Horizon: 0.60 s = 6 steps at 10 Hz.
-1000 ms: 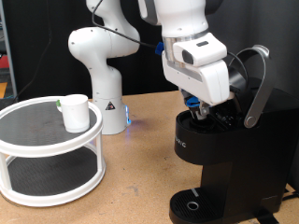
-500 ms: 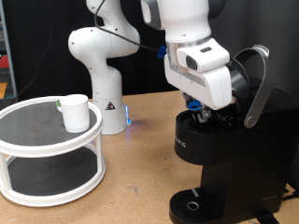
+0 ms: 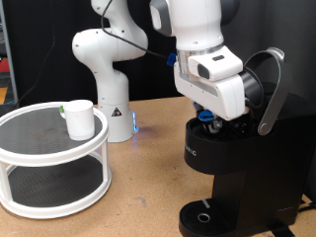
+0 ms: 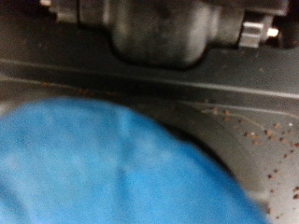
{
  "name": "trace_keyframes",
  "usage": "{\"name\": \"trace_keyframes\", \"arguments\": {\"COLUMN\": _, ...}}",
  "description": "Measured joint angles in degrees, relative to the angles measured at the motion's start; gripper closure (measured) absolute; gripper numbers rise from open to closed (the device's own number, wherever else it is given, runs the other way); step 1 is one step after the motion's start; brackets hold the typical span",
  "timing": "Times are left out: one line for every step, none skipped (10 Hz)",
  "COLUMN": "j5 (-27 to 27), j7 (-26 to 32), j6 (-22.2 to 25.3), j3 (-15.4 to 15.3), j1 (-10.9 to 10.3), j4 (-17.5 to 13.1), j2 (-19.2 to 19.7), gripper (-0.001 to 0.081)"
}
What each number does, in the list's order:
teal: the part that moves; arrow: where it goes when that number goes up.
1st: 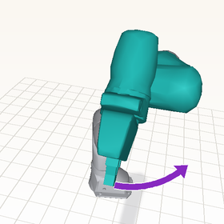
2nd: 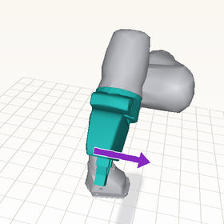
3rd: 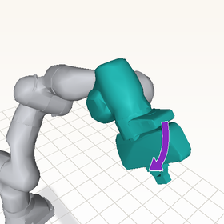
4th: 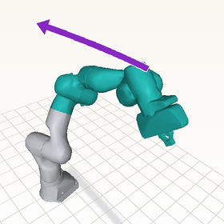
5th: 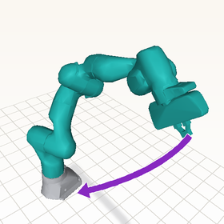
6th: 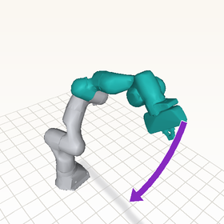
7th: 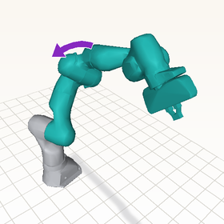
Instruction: Make a cup of coffee with the keurig machine
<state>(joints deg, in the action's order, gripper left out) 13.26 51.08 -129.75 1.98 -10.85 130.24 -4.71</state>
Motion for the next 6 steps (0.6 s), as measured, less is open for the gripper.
{"name": "trace_keyframes", "arguments": {"j5": -0.26, "j7": -0.02, "j6": -0.32, "j3": -0.08, "j1": 0.00, "j4": 0.07, "j2": 0.17, "gripper": 0.0361}}
{"name": "trace_keyframes", "arguments": {"j5": -0.37, "j7": -0.26, "j6": -0.71, "j3": -0.17, "j1": 0.00, "j4": 0.10, "j2": 0.44, "gripper": 0.0361}}
{"name": "trace_keyframes", "arguments": {"j5": -0.48, "j7": -0.90, "j6": -0.96, "j3": -0.23, "j1": 0.00, "j4": 0.13, "j2": 0.67, "gripper": 0.0361}}
{"name": "trace_keyframes", "arguments": {"j5": -0.51, "j7": -1.30, "j6": -1.07, "j3": -0.27, "j1": 0.00, "j4": 0.12, "j2": 0.85, "gripper": 0.0361}}
{"name": "trace_keyframes", "arguments": {"j5": -0.51, "j7": -1.37, "j6": -1.17, "j3": -0.28, "j1": 0.00, "j4": 0.13, "j2": 1.04, "gripper": 0.0359}}
{"name": "trace_keyframes", "arguments": {"j5": -0.51, "j7": -1.40, "j6": -1.70, "j3": -0.28, "j1": 0.00, "j4": -0.06, "j2": 1.20, "gripper": 0.0359}}
